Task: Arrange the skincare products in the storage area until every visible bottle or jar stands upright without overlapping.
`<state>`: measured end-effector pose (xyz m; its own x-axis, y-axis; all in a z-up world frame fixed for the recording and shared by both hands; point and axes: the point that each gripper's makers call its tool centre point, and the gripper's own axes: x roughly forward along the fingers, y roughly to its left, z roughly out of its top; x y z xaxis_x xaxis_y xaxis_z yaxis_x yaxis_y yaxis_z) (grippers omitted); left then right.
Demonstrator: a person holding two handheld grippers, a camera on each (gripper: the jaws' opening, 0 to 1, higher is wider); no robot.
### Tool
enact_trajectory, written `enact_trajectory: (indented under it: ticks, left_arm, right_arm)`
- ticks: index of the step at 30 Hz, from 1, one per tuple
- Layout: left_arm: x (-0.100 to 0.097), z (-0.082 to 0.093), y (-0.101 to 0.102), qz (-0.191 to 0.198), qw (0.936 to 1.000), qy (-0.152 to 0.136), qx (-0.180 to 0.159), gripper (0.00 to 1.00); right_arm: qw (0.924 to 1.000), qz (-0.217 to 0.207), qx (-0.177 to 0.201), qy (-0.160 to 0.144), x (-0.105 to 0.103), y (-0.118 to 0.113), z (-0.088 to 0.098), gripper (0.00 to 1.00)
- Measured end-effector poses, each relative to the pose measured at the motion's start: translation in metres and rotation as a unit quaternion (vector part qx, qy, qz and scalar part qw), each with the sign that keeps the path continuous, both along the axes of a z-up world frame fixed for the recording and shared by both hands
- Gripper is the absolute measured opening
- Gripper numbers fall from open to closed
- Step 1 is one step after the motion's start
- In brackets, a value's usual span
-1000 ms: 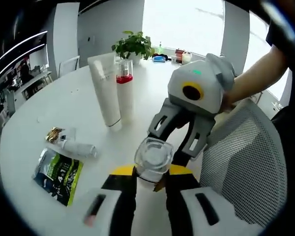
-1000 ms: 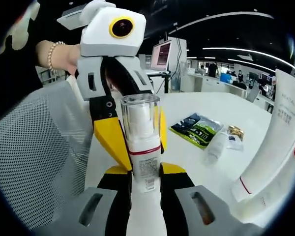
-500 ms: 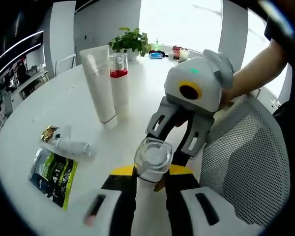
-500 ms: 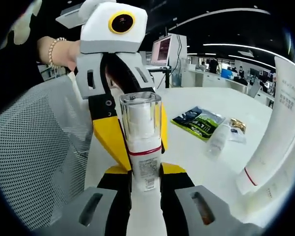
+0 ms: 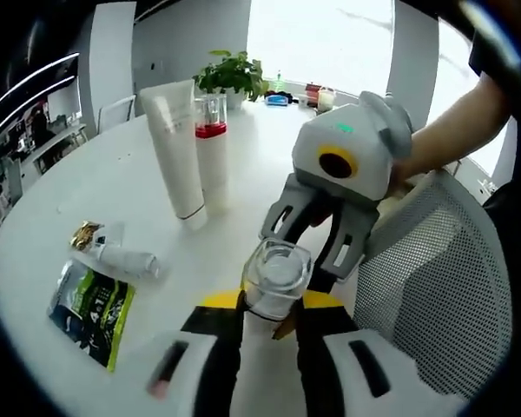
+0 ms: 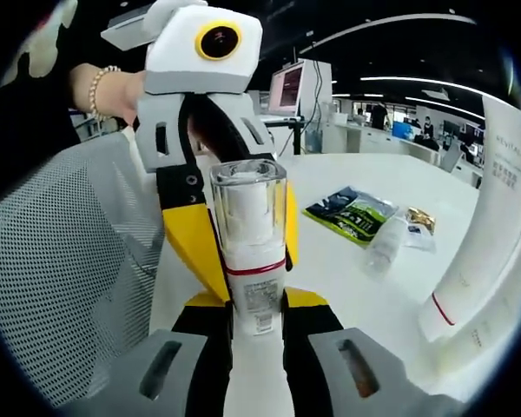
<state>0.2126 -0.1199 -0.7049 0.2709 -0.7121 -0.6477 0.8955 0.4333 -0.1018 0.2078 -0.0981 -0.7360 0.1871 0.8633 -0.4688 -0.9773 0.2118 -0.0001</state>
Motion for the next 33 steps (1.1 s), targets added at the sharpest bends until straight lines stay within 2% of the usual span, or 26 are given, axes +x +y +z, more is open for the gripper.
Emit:
enact_trajectory:
  ticks: [8, 18, 24, 33]
  left_arm:
    - [-0.001, -0.001, 0.003, 0.013, 0.9999, 0.005, -0.002, 0.34]
    - [-0.001, -0.001, 0.007, 0.026, 0.9996, 0.009, -0.007, 0.4]
    - [-0.002, -0.004, 0.015, 0.037, 0.9992, 0.013, -0.006, 0.42]
    - [-0.003, -0.006, 0.029, 0.056, 0.9983, 0.017, -0.006, 0.42]
  right_arm:
    - [1.0, 0.0, -0.006, -0.001, 0.001, -0.003, -0.001, 0.2]
    - [0.9999, -0.009, -0.008, 0.003, 0.008, -0.013, 0.0, 0.2]
    - [0.9998, -0.017, -0.014, 0.004, 0.016, -0.025, 0.0, 0.2]
    - [0.9987, -0.037, -0.036, 0.004, 0.036, -0.055, 0.001, 0.2]
